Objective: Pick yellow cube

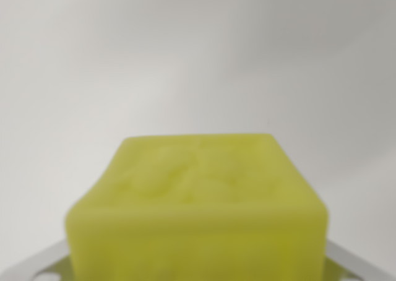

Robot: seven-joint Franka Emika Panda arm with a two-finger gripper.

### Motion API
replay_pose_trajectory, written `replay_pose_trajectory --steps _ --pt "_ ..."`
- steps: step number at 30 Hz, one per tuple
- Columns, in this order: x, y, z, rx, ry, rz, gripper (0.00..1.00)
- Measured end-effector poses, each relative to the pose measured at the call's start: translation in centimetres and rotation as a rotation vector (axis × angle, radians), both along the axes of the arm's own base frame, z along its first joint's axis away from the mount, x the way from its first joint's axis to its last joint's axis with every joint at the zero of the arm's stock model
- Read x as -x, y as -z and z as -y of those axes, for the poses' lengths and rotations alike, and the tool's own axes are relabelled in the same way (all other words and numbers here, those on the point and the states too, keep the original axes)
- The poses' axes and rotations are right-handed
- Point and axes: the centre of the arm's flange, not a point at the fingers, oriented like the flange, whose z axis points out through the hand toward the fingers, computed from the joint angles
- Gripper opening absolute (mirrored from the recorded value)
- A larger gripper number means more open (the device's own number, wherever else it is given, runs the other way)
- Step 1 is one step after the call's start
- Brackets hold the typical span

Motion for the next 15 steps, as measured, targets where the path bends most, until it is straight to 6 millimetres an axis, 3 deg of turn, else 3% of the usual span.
replay_pose_trajectory --steps 15 --pt "0.0 -3.7 0.0 0.000 0.000 -0.001 0.00"
